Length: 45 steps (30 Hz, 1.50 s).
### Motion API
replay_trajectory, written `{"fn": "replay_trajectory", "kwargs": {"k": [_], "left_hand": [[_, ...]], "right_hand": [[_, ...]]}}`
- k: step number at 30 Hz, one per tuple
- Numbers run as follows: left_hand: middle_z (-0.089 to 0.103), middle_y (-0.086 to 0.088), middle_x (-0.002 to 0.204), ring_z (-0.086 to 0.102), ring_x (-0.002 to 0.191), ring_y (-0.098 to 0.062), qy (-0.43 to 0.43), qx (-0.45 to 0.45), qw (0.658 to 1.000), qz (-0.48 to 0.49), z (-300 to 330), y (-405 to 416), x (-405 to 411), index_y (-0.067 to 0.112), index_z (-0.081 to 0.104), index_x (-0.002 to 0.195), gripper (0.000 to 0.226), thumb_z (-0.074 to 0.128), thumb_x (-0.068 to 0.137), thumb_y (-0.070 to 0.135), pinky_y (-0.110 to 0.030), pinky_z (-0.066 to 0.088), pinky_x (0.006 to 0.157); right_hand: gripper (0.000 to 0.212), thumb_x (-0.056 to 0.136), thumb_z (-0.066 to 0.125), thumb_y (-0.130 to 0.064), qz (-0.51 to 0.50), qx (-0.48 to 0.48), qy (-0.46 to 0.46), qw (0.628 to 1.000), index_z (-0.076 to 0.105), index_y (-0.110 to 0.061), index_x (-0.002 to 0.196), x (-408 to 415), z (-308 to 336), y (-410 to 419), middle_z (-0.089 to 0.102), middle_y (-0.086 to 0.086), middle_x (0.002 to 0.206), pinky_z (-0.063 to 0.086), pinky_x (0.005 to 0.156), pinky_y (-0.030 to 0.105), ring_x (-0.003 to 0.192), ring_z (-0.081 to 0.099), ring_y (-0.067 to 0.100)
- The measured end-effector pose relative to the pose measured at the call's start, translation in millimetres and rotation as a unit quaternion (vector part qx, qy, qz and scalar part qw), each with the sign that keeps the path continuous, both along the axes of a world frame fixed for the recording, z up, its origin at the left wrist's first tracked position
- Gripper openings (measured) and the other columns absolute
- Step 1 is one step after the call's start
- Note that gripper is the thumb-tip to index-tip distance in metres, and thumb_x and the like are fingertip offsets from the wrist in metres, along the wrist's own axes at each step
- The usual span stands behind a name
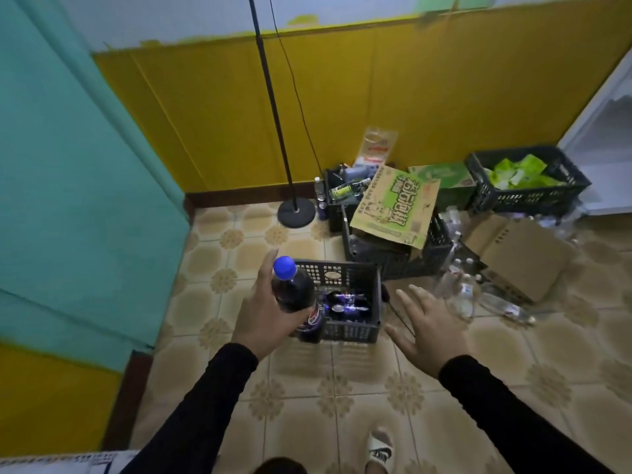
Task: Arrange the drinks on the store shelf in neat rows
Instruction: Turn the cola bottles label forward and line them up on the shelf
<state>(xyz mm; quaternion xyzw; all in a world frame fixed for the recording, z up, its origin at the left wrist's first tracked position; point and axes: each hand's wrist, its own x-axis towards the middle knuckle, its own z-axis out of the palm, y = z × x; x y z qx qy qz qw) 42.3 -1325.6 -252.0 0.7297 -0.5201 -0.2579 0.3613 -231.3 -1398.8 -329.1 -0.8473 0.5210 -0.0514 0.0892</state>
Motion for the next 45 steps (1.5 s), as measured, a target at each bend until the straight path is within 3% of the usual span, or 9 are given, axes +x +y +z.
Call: {"fn": "replay_trajectory", "kwargs": {"k": [3,6,13,21,27,34,37,40,45], "left_hand": [[0.045,0.024,0.125,0.053,0.103,-0.001,0.004,0.009,1.0,-0.013,-17.3,-55.3,23.5,0.051,0.003,0.15,0.12,0.089,0.073,0.021,-0.019,0.044,0.086],[0.05,0.008,0.127,0.06,0.097,-0.001,0.023,0.017,1.0,0.005,-55.1,-112.9,53.2,0.051,0.018,0.146,0.11,0.09,0.071,0.018,-0.005,0.047,0.081],[0.052,0.023,0.113,0.066,0.104,-0.017,0.147,0.065,0.98,0.12,-236.3,-231.4,106.6,0.041,0.03,0.145,0.103,0.091,0.067,0.013,-0.03,0.052,0.093],[0.061,-0.004,0.128,0.067,0.108,-0.023,0.234,0.149,0.927,0.252,-546.4,-284.1,106.3,0.045,0.036,0.126,0.095,0.091,0.049,0.038,-0.048,0.056,0.095],[0.058,-0.011,0.126,0.066,0.095,-0.024,0.272,0.217,0.887,0.302,-709.9,-302.6,67.9,0.034,0.031,0.132,0.09,0.089,0.069,0.008,-0.044,0.057,0.092],[0.054,-0.016,0.13,0.059,0.093,-0.025,0.32,0.339,0.812,0.352,-765.2,-333.3,41.6,0.018,0.008,0.154,0.111,0.085,0.075,0.008,-0.042,0.055,0.093],[0.055,-0.011,0.12,0.059,0.085,-0.024,0.332,0.351,0.798,0.361,-776.3,-336.3,38.0,0.014,0.009,0.151,0.105,0.083,0.078,0.005,-0.04,0.057,0.084],[0.059,-0.017,0.125,0.066,0.1,-0.032,0.323,0.393,0.795,0.33,-785.5,-335.0,40.5,0.012,0.01,0.154,0.108,0.084,0.075,0.003,-0.05,0.057,0.088],[0.065,-0.011,0.114,0.065,0.106,-0.027,0.235,0.496,0.818,0.174,-780.4,-332.0,50.6,0.002,0.056,0.111,0.043,0.083,0.078,0.003,-0.036,0.053,0.083]], "right_hand": [[0.068,0.09,0.046,-0.059,-0.005,0.032,0.019,0.999,0.062,-0.006,0.129,18.8,-26.2,-44.9,0.063,0.019,0.127,0.052,0.093,0.045,0.115,0.062,0.036],[0.067,0.086,0.064,-0.055,0.0,0.047,0.019,0.999,0.06,-0.006,0.13,42.8,-64.8,-85.8,0.062,0.019,0.128,0.052,0.094,0.044,0.116,0.061,0.036],[0.074,0.092,0.03,-0.062,-0.029,0.117,0.044,0.992,0.057,-0.008,0.135,100.8,-213.8,-160.1,0.059,0.018,0.133,0.049,0.099,0.044,0.122,0.057,0.034],[0.074,0.095,0.023,-0.06,-0.015,0.143,0.079,0.986,0.05,-0.009,0.141,111.6,-460.3,-219.2,0.054,0.019,0.139,0.043,0.104,0.046,0.128,0.052,0.035],[0.075,0.097,0.023,-0.06,-0.009,0.158,0.055,0.986,0.046,-0.006,0.143,110.3,-586.7,-232.8,0.048,0.02,0.144,0.035,0.11,0.049,0.135,0.044,0.037],[0.079,0.097,0.015,-0.065,-0.012,0.173,0.095,0.98,0.038,-0.01,0.149,102.9,-624.2,-227.2,0.041,0.017,0.151,0.023,0.113,0.042,0.142,0.035,0.033],[0.079,0.097,0.018,-0.065,-0.027,0.172,0.102,0.979,0.038,-0.009,0.149,104.5,-623.2,-226.0,0.041,0.019,0.151,0.025,0.113,0.044,0.141,0.037,0.033],[0.078,0.097,0.02,-0.063,-0.028,0.164,0.109,0.98,0.043,-0.007,0.146,106.0,-623.2,-226.4,0.046,0.021,0.146,0.029,0.111,0.045,0.136,0.043,0.035],[0.076,0.096,0.024,-0.062,-0.026,0.163,0.111,0.98,0.045,-0.006,0.144,106.7,-621.9,-225.9,0.049,0.022,0.143,0.035,0.108,0.048,0.133,0.047,0.036]]}}
